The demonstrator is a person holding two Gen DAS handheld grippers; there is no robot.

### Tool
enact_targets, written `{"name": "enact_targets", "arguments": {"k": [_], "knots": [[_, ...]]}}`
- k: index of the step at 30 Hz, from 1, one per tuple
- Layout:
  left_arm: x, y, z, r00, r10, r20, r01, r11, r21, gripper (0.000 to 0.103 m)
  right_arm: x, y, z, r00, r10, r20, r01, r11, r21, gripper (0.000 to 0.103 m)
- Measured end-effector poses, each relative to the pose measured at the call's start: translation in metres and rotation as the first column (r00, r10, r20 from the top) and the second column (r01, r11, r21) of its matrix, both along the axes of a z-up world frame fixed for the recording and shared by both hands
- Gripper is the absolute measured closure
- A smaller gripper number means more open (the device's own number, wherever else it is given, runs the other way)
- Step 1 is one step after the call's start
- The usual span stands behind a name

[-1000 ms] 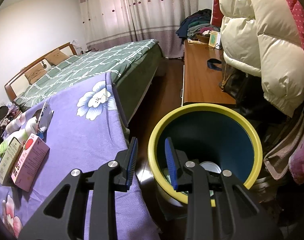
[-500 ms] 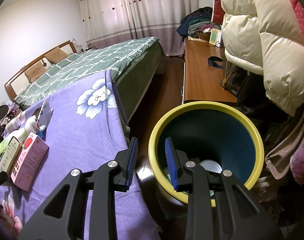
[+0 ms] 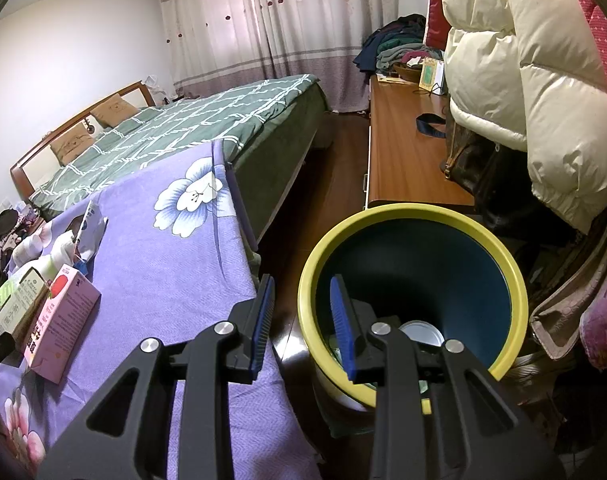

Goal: Collect trash
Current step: 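Lower the left gripper onto the white-and-green tea carton and close it, then lift the tea carton upright off the table with the left gripper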

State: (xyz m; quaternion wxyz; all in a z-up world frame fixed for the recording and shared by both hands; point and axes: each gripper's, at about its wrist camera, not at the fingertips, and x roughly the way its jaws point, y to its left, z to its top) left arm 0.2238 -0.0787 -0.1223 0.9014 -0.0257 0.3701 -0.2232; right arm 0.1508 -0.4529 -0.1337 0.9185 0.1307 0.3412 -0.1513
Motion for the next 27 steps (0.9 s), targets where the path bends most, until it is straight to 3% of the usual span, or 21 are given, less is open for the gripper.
{"name": "enact_targets", "arguments": {"k": [6, 7, 8, 9, 18, 23, 24, 25, 27], "knots": [[-0.003, -0.004, 0.009, 1.0, 0.002, 0.019, -0.002, 1.0, 0.013, 0.027, 0.0, 0.0, 0.0, 1.0, 0.001, 0.003, -0.001, 1.0, 0.0, 0.075], [-0.004, -0.005, 0.011, 1.0, 0.001, 0.023, -0.002, 1.0, 0.015, 0.031, 0.0, 0.0, 0.0, 1.0, 0.001, 0.005, -0.001, 1.0, 0.001, 0.075], [-0.006, -0.006, 0.014, 0.999, -0.01, 0.033, 0.01, 1.0, 0.011, 0.05, 0.001, 0.001, 0.001, 1.0, 0.001, 0.007, -0.001, 1.0, 0.002, 0.075], [-0.007, -0.008, 0.017, 0.999, -0.02, 0.03, 0.02, 1.0, 0.016, 0.06, 0.0, 0.002, 0.001, 1.0, 0.002, 0.009, -0.002, 1.0, 0.001, 0.075], [-0.007, -0.026, 0.024, 0.998, -0.044, 0.036, 0.042, 0.998, 0.052, 0.067, 0.001, 0.001, 0.0, 1.0, 0.01, 0.019, -0.01, 1.0, 0.014, 0.075], [-0.001, -0.033, 0.021, 0.999, -0.033, 0.021, 0.031, 0.997, 0.066, 0.065, 0.002, 0.002, 0.0, 1.0, 0.013, 0.02, -0.013, 1.0, 0.021, 0.075], [0.0, -0.035, 0.021, 1.0, -0.022, 0.018, 0.02, 0.997, 0.081, 0.055, 0.001, 0.001, 0.0, 1.0, 0.014, 0.021, -0.015, 1.0, 0.022, 0.075], [0.0, -0.036, 0.02, 1.0, -0.004, 0.019, 0.002, 0.994, 0.106, 0.039, 0.001, 0.001, 0.0, 1.0, 0.015, 0.021, -0.016, 1.0, 0.022, 0.075], [-0.001, -0.04, 0.018, 0.999, 0.021, 0.043, -0.028, 0.986, 0.166, 0.026, 0.0, 0.0, 0.0, 1.0, 0.014, 0.022, -0.015, 1.0, 0.024, 0.075]]}}
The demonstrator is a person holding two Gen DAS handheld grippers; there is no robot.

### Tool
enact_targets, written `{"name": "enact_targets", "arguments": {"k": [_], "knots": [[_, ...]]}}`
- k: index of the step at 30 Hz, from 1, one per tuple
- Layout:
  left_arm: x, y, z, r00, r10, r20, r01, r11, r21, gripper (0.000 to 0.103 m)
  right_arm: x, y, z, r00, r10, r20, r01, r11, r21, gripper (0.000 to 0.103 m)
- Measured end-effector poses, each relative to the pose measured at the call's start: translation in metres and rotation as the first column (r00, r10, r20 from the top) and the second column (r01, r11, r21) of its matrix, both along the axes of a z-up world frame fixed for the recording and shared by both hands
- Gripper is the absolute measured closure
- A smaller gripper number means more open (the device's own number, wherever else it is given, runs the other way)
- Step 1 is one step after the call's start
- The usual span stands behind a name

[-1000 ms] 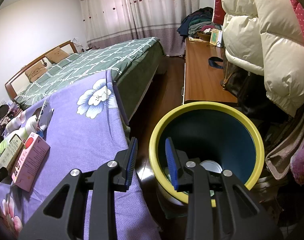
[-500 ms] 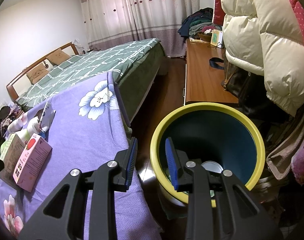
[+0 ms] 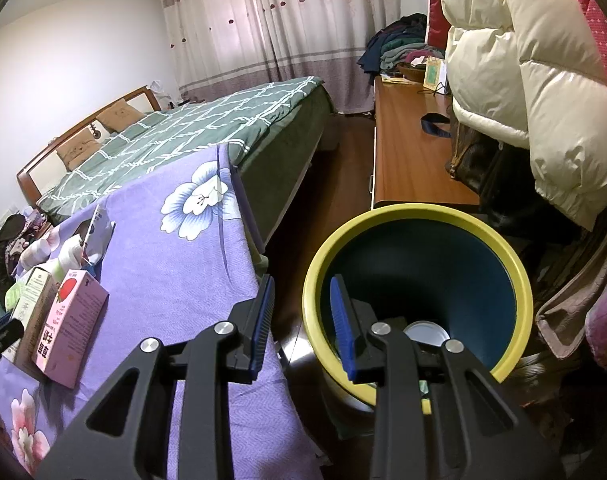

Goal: Collect trash
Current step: 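Lift the tea carton upright off the table with the left gripper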

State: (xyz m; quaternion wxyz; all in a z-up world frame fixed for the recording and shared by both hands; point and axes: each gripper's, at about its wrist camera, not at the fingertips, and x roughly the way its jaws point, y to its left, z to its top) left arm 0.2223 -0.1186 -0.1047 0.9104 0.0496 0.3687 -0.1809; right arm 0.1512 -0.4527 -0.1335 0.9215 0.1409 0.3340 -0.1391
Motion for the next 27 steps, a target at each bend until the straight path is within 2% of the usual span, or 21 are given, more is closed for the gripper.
{"name": "enact_targets", "arguments": {"k": [4, 8, 9, 11, 14, 15, 16, 19, 22, 27], "knots": [[-0.002, -0.004, -0.006, 1.0, -0.016, -0.012, 0.016, 0.999, 0.035, 0.026, 0.001, 0.001, -0.001, 1.0, 0.003, -0.003, -0.003, 1.0, 0.004, 0.075], [-0.013, -0.009, -0.01, 0.999, -0.046, 0.01, 0.045, 0.995, 0.09, 0.026, 0.001, 0.001, -0.001, 1.0, 0.005, -0.004, -0.005, 1.0, 0.005, 0.075], [-0.014, -0.01, -0.013, 0.999, -0.054, 0.01, 0.052, 0.993, 0.106, 0.031, 0.001, 0.002, -0.001, 1.0, 0.005, -0.003, -0.005, 1.0, 0.005, 0.075], [-0.018, -0.009, -0.014, 0.997, -0.07, 0.019, 0.068, 0.992, 0.111, 0.033, 0.001, 0.002, -0.001, 1.0, 0.005, -0.002, -0.005, 1.0, 0.004, 0.075], [-0.021, -0.005, -0.013, 0.995, -0.097, 0.021, 0.094, 0.989, 0.116, 0.047, 0.002, 0.002, -0.001, 1.0, 0.005, -0.001, -0.005, 1.0, 0.001, 0.075], [-0.02, -0.004, -0.013, 0.995, -0.103, 0.018, 0.101, 0.989, 0.108, 0.054, 0.001, 0.001, -0.001, 1.0, 0.005, -0.001, -0.005, 1.0, 0.003, 0.075], [-0.02, -0.002, -0.013, 0.994, -0.105, 0.015, 0.103, 0.989, 0.102, 0.056, 0.001, 0.001, -0.001, 1.0, 0.005, 0.0, -0.005, 1.0, 0.002, 0.075], [-0.019, 0.003, -0.01, 0.996, -0.085, 0.025, 0.082, 0.993, 0.09, 0.063, -0.001, 0.0, 0.0, 1.0, 0.008, 0.006, -0.008, 1.0, 0.002, 0.075], [-0.016, 0.012, -0.002, 0.998, -0.047, 0.04, 0.046, 0.998, 0.042, 0.073, -0.005, -0.001, 0.004, 1.0, 0.01, 0.026, -0.01, 1.0, 0.002, 0.075], [-0.023, 0.008, 0.018, 0.994, -0.016, 0.106, 0.01, 0.998, 0.057, 0.073, -0.013, -0.005, 0.014, 0.999, 0.007, 0.054, -0.006, 1.0, -0.009, 0.075]]}}
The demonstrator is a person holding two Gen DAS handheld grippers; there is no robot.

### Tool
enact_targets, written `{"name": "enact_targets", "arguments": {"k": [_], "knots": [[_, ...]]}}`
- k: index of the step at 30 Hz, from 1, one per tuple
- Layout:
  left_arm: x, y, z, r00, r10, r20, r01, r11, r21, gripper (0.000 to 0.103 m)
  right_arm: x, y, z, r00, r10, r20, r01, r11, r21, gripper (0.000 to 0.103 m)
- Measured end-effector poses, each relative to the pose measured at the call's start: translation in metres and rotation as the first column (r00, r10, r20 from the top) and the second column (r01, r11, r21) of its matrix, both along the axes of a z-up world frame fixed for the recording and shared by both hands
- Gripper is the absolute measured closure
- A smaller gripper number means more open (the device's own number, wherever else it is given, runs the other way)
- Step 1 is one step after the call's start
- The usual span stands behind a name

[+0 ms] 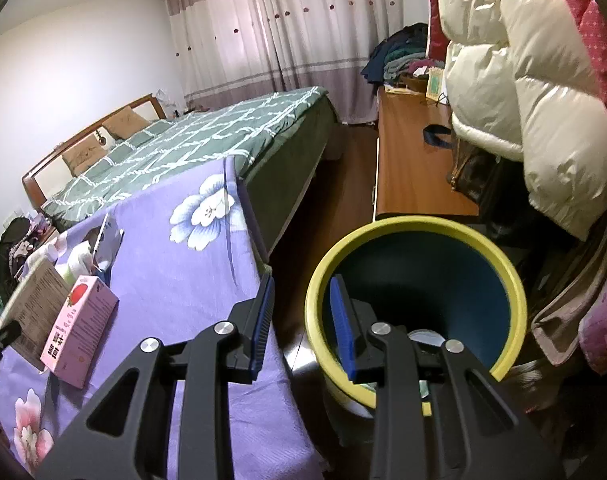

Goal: Collect trash
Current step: 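Lift the tea carton upright off the table with the left gripper, then carry the tea carton over the yellow bin and open the left gripper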

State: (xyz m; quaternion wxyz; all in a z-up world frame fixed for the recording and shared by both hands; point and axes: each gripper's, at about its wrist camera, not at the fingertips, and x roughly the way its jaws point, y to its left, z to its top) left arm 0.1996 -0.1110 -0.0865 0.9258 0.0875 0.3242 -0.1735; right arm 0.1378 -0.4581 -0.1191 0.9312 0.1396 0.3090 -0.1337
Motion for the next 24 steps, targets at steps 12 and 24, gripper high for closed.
{"name": "enact_targets", "arguments": {"k": [12, 24], "knots": [[-0.002, -0.063, 0.042, 0.992, -0.124, 0.02, 0.125, 0.99, -0.065, 0.073, -0.039, -0.029, 0.025, 0.997, -0.042, 0.06, 0.045, 0.998, -0.051, 0.075], [0.007, -0.235, 0.02, 0.903, -0.415, -0.112, 0.403, 0.908, -0.112, 0.073, -0.089, -0.087, 0.016, 0.985, -0.166, 0.033, 0.169, 0.983, -0.079, 0.075]]}}
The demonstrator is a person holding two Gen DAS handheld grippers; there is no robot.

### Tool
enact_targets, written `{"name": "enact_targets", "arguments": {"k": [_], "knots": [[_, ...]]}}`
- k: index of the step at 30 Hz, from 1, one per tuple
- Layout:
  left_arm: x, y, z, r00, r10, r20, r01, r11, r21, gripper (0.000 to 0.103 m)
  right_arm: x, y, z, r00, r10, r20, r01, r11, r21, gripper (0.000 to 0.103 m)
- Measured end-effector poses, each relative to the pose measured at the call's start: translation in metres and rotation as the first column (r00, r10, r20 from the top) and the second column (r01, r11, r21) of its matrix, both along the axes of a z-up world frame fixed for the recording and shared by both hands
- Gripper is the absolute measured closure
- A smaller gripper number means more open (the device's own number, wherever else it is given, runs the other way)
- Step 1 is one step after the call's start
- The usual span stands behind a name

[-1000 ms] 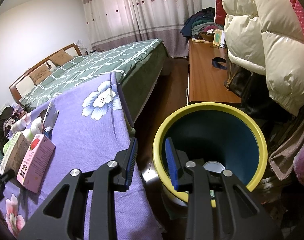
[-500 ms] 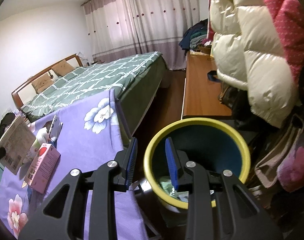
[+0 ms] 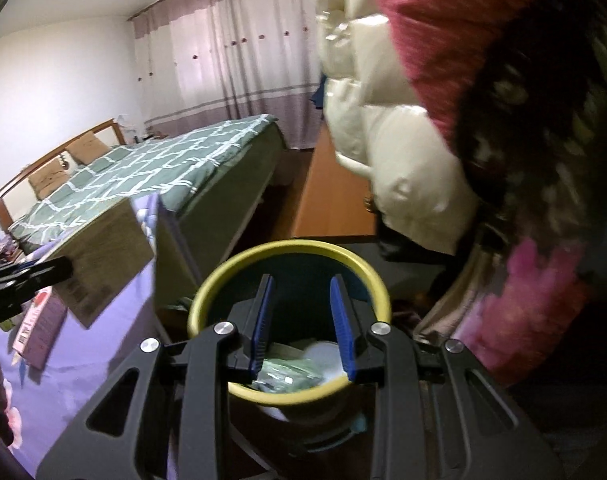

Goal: Collect trash
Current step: 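Carry the tea carton over the yellow bin and open the left gripper, then grasp the white toothpaste tube on the table with the right gripper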

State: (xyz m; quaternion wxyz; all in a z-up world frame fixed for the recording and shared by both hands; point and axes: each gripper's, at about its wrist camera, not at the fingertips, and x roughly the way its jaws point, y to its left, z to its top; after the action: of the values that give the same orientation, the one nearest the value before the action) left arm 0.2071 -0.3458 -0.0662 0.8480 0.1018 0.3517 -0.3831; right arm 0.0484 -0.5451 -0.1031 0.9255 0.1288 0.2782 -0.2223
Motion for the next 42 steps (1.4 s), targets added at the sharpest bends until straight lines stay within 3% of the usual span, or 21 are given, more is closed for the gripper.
{"name": "enact_targets", "arguments": {"k": [8, 12, 13, 14, 15, 16, 20, 22, 27, 30, 34, 37, 42], "knots": [[-0.004, -0.09, -0.027, 0.992, -0.11, -0.061, 0.112, 0.993, 0.046, 0.073, -0.013, -0.029, -0.014, 0.999, -0.047, -0.022, 0.048, 0.998, 0.027, 0.075], [0.0, -0.114, -0.041, 0.99, -0.11, -0.083, 0.116, 0.991, 0.071, 0.073, -0.017, -0.036, -0.021, 0.998, -0.057, -0.032, 0.058, 0.997, 0.04, 0.075], [0.001, -0.118, -0.044, 0.991, -0.1, -0.088, 0.107, 0.991, 0.08, 0.068, -0.017, -0.038, -0.022, 0.998, -0.059, -0.033, 0.06, 0.997, 0.043, 0.072], [0.001, -0.116, -0.045, 0.992, -0.091, -0.089, 0.099, 0.992, 0.079, 0.057, -0.017, -0.039, -0.023, 0.998, -0.062, -0.033, 0.064, 0.997, 0.044, 0.069], [0.001, -0.112, -0.044, 0.994, -0.074, -0.081, 0.08, 0.994, 0.071, 0.03, -0.017, -0.039, -0.023, 0.997, -0.064, -0.033, 0.065, 0.997, 0.043, 0.064], [0.0, -0.108, -0.042, 0.996, -0.06, -0.063, 0.064, 0.996, 0.06, 0.02, -0.015, -0.037, -0.023, 0.997, -0.064, -0.034, 0.066, 0.997, 0.044, 0.063], [-0.009, -0.078, -0.021, 1.0, -0.027, 0.012, 0.027, 0.999, 0.036, 0.019, -0.008, -0.033, -0.024, 0.998, -0.048, -0.038, 0.05, 0.998, 0.047, 0.063], [-0.011, -0.054, -0.01, 0.999, 0.002, 0.034, -0.002, 1.0, 0.008, 0.014, -0.005, -0.027, -0.023, 0.999, -0.033, -0.037, 0.034, 0.998, 0.045, 0.064], [-0.011, 0.027, 0.013, 0.987, 0.131, 0.099, -0.127, 0.991, -0.043, 0.007, 0.01, -0.001, -0.02, 0.998, 0.03, -0.046, -0.028, 0.999, 0.036, 0.064], [-0.009, 0.084, 0.021, 0.966, 0.228, 0.124, -0.222, 0.973, -0.063, 0.005, 0.022, 0.016, -0.019, 0.996, 0.075, -0.051, -0.073, 0.997, 0.038, 0.064], [-0.008, 0.163, 0.026, 0.916, 0.374, 0.147, -0.365, 0.927, -0.086, 0.005, 0.04, 0.044, -0.017, 0.988, 0.141, -0.063, -0.139, 0.99, 0.037, 0.063], [-0.006, 0.221, 0.024, 0.863, 0.479, 0.159, -0.469, 0.878, -0.098, 0.005, 0.056, 0.071, -0.013, 0.979, 0.193, -0.072, -0.192, 0.981, 0.023, 0.064], [-0.004, 0.306, 0.01, 0.747, 0.636, 0.193, -0.629, 0.77, -0.105, 0.005, 0.079, 0.121, -0.009, 0.953, 0.291, -0.084, -0.291, 0.957, 0.012, 0.064]]}}
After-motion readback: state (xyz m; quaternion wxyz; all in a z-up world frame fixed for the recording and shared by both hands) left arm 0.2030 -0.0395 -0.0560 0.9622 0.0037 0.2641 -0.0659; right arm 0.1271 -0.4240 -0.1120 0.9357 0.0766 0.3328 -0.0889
